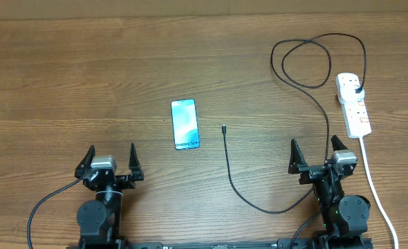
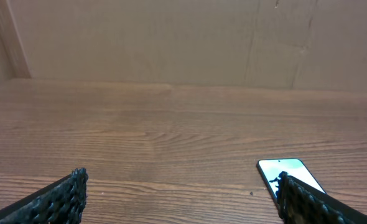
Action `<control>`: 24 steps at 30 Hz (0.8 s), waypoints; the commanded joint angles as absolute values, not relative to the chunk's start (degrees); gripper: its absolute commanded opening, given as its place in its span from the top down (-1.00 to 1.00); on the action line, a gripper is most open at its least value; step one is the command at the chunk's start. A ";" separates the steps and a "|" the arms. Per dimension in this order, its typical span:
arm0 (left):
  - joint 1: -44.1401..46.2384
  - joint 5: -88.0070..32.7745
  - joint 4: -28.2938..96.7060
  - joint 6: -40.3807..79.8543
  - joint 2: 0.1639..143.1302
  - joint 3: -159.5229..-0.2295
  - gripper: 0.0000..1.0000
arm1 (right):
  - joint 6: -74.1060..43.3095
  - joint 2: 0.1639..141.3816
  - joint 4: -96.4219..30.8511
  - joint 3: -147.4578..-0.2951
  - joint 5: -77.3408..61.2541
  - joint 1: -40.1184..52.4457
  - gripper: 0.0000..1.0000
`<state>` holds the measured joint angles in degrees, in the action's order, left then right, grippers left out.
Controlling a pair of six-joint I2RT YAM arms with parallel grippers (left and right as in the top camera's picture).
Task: Plug charger to phone and switch on socket
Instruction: 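Move the left gripper over the phone lying on the table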
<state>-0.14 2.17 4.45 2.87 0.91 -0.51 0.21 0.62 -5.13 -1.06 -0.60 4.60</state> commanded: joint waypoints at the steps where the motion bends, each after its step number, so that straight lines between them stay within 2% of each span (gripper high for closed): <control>1: -0.36 1.39 0.93 3.42 0.36 -0.32 -0.99 | 0.03 0.60 -4.32 -0.47 5.06 4.82 -1.00; 4: -0.36 -2.35 -6.68 3.42 0.36 -0.73 -0.99 | 0.03 0.60 -4.32 -0.47 5.06 4.80 -1.00; 6: -0.36 -5.72 -6.92 3.40 0.36 -3.51 -0.99 | 0.03 0.60 -4.32 -0.47 5.06 4.80 -1.00; 10: -0.36 -7.27 4.43 3.16 1.06 -14.11 -0.99 | 0.03 0.60 -4.32 -0.47 5.06 4.80 -1.00; 13: -0.36 -7.35 14.11 2.57 6.90 -26.74 -0.99 | 0.03 0.60 -4.32 -0.47 5.06 4.80 -1.00; 19: -0.34 -14.00 32.36 2.57 37.76 -62.11 -1.00 | 0.03 0.60 -4.32 -0.47 5.06 4.82 -1.00; 22: -0.30 -16.43 48.53 2.81 55.77 -83.18 -0.99 | 0.03 0.60 -4.32 -0.47 5.06 4.82 -1.00; 23: -0.27 -16.82 57.39 3.07 64.84 -93.60 -1.00 | 0.03 0.60 -4.32 -0.47 5.06 4.80 -0.99; 24: -0.25 -17.04 60.58 3.27 67.99 -97.03 -1.00 | 0.03 0.60 -4.32 -0.47 5.06 4.80 -1.00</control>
<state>-0.12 -14.22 54.81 2.87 58.02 -86.56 0.21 0.84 -4.62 -1.06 4.73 4.60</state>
